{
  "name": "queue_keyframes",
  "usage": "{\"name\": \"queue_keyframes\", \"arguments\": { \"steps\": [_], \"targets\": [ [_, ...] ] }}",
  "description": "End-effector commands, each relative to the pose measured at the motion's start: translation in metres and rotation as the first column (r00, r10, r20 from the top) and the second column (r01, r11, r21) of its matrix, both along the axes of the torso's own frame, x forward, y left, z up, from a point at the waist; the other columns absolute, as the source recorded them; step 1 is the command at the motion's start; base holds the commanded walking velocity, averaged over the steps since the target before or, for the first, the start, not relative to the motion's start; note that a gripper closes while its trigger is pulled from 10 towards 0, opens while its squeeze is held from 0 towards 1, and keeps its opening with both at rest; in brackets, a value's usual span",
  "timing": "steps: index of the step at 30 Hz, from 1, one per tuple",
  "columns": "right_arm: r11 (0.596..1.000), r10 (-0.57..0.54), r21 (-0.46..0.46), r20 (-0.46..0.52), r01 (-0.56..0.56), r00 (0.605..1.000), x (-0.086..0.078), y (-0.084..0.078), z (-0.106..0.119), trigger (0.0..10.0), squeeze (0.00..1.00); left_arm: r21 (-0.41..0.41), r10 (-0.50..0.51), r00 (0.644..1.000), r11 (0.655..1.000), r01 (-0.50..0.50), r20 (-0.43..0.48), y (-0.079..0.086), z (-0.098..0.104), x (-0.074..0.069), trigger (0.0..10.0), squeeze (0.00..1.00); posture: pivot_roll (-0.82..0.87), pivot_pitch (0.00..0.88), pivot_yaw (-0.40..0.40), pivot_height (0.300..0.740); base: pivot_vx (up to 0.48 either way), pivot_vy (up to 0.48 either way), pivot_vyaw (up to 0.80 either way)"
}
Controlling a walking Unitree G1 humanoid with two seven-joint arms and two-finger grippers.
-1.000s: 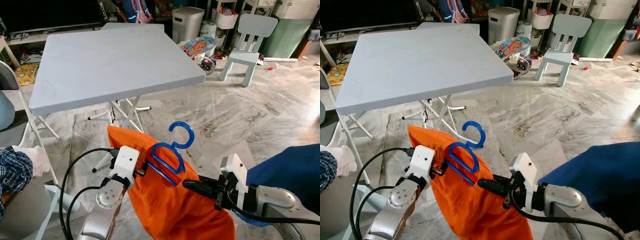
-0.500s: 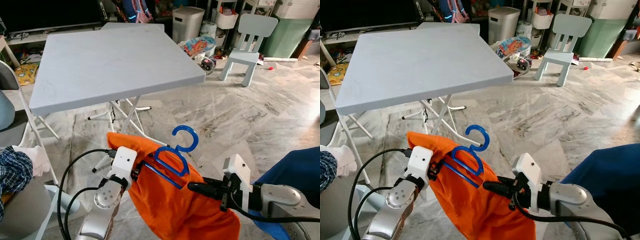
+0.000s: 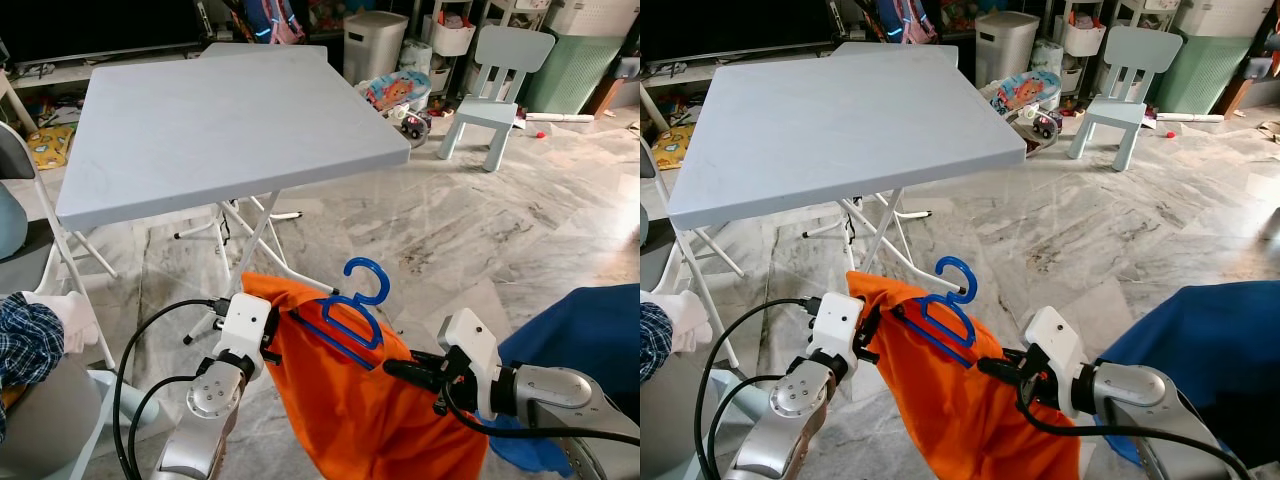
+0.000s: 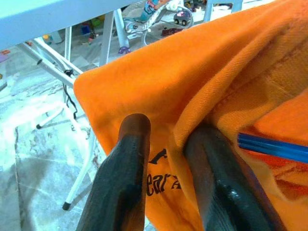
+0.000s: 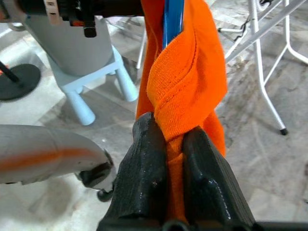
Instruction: Hang hanger
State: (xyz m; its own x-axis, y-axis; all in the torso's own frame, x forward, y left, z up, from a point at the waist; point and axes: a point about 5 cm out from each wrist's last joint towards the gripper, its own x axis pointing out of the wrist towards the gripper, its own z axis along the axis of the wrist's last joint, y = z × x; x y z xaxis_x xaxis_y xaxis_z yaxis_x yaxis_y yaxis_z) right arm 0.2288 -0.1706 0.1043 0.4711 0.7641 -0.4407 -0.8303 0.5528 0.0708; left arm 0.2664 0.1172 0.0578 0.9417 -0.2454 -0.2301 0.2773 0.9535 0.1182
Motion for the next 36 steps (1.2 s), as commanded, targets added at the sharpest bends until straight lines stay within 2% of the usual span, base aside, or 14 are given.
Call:
{"name": "queue_keyframes", "arguments": {
  "steps": [1,4,8,11,14,18,19,23,24,25,27,31,33,36],
  "targets": [
    [1.0,-0.001,-0.011,0.036,0.001,0.999,0.004,0.0,0.004,10.0,0.0,-0.001,0.003,1.0,1.0,-0.003,0.014,0.001,0.003,0.001,0.0,0.0,0.0,0.047,-0.047,0.74,0.0,0.0,0.0],
    [0.997,0.017,-0.079,0.072,-0.011,0.997,0.006,-0.006,0.001,10.0,0.0,0.001,0.011,1.0,1.0,-0.011,0.01,0.002,0.002,0.001,0.0,0.0,0.0,0.05,-0.049,0.74,0.0,0.0,0.0],
    [0.997,0.01,-0.072,0.086,-0.003,0.996,0.011,-0.014,0.006,10.0,0.0,0.001,0.026,1.0,1.0,-0.026,0.003,0.004,0.001,0.001,0.0,0.0,0.0,0.049,-0.05,0.74,0.0,0.0,0.0],
    [0.973,0.058,-0.232,0.152,-0.022,0.987,0.017,-0.034,0.003,10.0,0.0,-0.002,0.037,0.999,0.999,-0.037,0.016,0.007,0.005,0.003,0.0,0.0,0.0,0.049,-0.051,0.74,0.0,0.0,0.0],
    [0.963,0.069,-0.27,0.163,-0.022,0.984,0.019,-0.041,0.003,10.0,0.0,-0.002,0.042,0.999,0.999,-0.042,0.023,0.007,0.007,0.004,0.0,0.0,0.0,0.049,-0.051,0.74,0.0,0.0,0.0],
    [0.907,0.034,-0.415,0.233,0.068,0.972,0.036,-0.068,0.005,10.0,0.0,0.0,0.045,0.999,0.999,-0.045,0.025,0.009,0.008,0.005,0.0,0.0,0.01,0.048,-0.05,0.74,0.0,0.0,0.0],
    [0.907,0.034,-0.415,0.233,0.068,0.972,0.036,-0.068,0.005,10.0,0.0,0.0,0.045,0.999,0.999,-0.045,0.025,0.009,0.008,0.005,0.0,0.0,0.01,0.048,-0.05,0.74,0.0,0.0,0.0],
    [0.88,0.137,-0.475,0.269,0.007,0.953,0.035,-0.081,0.013,10.0,0.0,0.005,0.047,0.999,0.999,-0.047,0.021,0.011,0.007,0.004,0.0,0.0,0.01,0.05,-0.046,0.74,0.0,0.0,0.0],
    [0.877,0.187,-0.478,0.24,-0.052,0.953,0.029,-0.088,0.016,10.0,0.0,0.006,0.047,0.999,0.999,-0.047,0.018,0.011,0.007,0.004,0.0,0.0,0.01,0.051,-0.043,0.74,0.0,0.0,0.0],
    [0.877,0.187,-0.478,0.24,-0.052,0.953,0.029,-0.088,0.016,10.0,0.0,0.006,0.047,0.999,0.999,-0.047,0.018,0.011,0.007,0.004,0.0,0.0,0.01,0.051,-0.043,0.74,0.0,0.0,0.0],
    [0.869,0.236,-0.479,0.184,-0.123,0.954,0.022,-0.103,0.026,10.0,0.0,0.01,0.044,0.999,0.999,-0.044,0.012,0.012,0.006,0.003,0.0,0.0,0.01,0.054,-0.039,0.74,0.0,0.0,0.0],
    [0.868,0.248,-0.472,0.141,-0.155,0.959,0.018,-0.115,0.036,10.0,0.0,0.015,0.044,0.999,0.999,-0.044,0.011,0.014,0.006,0.003,0.0,0.0,0.01,0.057,-0.035,0.74,0.0,0.0,0.0],
    [0.847,0.3,-0.484,0.089,-0.222,0.95,0.008,-0.13,0.052,10.0,0.0,0.019,0.046,0.999,0.999,-0.046,0.009,0.016,0.006,0.003,0.0,0.0,0.0,0.058,-0.033,0.74,0.0,0.0,0.0],
    [0.844,0.3,-0.484,0.072,-0.23,0.951,0.005,-0.144,0.065,10.0,0.0,0.021,0.045,0.999,0.999,-0.045,0.007,0.018,0.007,0.003,0.0,0.0,0.0,0.061,-0.031,0.74,0.0,0.0,0.0]
  ]
}}
